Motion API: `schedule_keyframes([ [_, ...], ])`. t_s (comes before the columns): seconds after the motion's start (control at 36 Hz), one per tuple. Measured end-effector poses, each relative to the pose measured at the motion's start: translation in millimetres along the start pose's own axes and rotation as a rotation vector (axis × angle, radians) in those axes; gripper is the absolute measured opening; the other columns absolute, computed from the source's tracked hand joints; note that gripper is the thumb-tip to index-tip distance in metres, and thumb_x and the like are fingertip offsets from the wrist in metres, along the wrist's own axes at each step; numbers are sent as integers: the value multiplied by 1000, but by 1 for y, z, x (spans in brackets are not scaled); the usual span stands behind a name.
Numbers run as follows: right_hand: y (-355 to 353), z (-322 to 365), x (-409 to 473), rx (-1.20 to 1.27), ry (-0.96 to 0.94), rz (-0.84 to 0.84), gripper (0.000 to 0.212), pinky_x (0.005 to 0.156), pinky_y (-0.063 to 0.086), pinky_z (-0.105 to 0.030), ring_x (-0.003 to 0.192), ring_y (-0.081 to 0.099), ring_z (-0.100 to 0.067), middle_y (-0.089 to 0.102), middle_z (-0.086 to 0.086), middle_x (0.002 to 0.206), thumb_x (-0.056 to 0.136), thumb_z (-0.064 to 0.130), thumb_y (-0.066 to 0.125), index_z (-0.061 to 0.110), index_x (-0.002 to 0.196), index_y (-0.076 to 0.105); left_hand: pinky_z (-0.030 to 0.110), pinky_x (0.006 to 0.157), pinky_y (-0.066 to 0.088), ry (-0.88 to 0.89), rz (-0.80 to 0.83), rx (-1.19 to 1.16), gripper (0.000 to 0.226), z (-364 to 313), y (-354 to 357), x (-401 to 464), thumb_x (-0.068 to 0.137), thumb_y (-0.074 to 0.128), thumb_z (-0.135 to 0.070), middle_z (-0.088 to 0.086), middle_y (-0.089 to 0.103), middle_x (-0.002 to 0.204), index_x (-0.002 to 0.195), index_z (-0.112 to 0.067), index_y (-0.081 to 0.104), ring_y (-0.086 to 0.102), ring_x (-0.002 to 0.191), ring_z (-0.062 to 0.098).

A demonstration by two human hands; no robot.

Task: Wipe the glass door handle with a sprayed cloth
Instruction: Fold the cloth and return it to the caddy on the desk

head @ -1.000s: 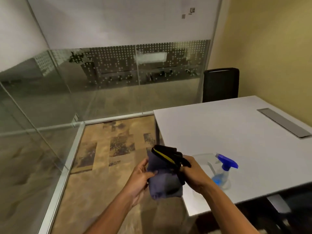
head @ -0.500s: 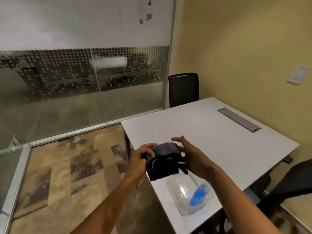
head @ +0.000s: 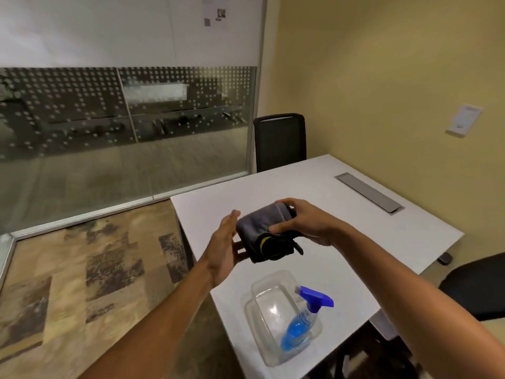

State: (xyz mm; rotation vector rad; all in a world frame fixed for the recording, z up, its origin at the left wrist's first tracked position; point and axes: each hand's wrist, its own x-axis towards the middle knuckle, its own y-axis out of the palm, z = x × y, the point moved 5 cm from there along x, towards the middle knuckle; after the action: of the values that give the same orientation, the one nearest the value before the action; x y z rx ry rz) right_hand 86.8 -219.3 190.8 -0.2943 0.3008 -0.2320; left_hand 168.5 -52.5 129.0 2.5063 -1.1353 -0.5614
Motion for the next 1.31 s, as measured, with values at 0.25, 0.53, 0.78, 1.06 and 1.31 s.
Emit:
schedule_keyframes([
  [0.25, -42, -80, 33, -4, 44, 36, 37, 85, 59, -31, 94, 72, -25, 75, -9, 98, 80, 23, 81, 10, 111, 68, 43, 92, 60, -71, -166, 207, 67, 68, 20, 47, 80, 81, -2, 8, 58, 130, 135, -15, 45, 65, 115, 30],
  [0.53, -29, -194, 71, 102, 289, 176, 29, 83, 59, -37, 88, 70, -27, 72, -16, 97, 79, -5, 71, -3, 108, 67, 41, 88, 62, -273, -491, 291, 63, 167, 1, 73, 77, 84, 0, 14, 70, 116, 131, -2, 52, 72, 102, 29],
  [0.78, -13, -258, 84, -92, 430, 163, 18, 72, 60, -40, 70, 67, -23, 68, -11, 78, 69, 0, 77, 3, 84, 68, 38, 96, 57, -484, -577, 611, 52, 213, 1, 85, 89, 64, 0, 14, 66, 121, 138, -5, 51, 65, 110, 27],
  [1.06, 15, -293, 96, -294, 492, 109, 38, 78, 61, -30, 91, 71, -22, 72, -13, 102, 73, 17, 78, 6, 107, 64, 28, 92, 50, -642, -708, 756, 30, 245, -12, 104, 102, 54, -26, 9, 65, 112, 125, -11, 64, 57, 96, 18],
  [1.31, 36, -296, 111, -623, 406, 149, 28, 89, 55, -30, 104, 69, -25, 70, -12, 117, 93, 20, 64, 6, 116, 66, 35, 98, 49, -639, -743, 836, 33, 261, -14, 113, 101, 49, -6, 20, 62, 130, 133, 3, 55, 61, 117, 34],
])
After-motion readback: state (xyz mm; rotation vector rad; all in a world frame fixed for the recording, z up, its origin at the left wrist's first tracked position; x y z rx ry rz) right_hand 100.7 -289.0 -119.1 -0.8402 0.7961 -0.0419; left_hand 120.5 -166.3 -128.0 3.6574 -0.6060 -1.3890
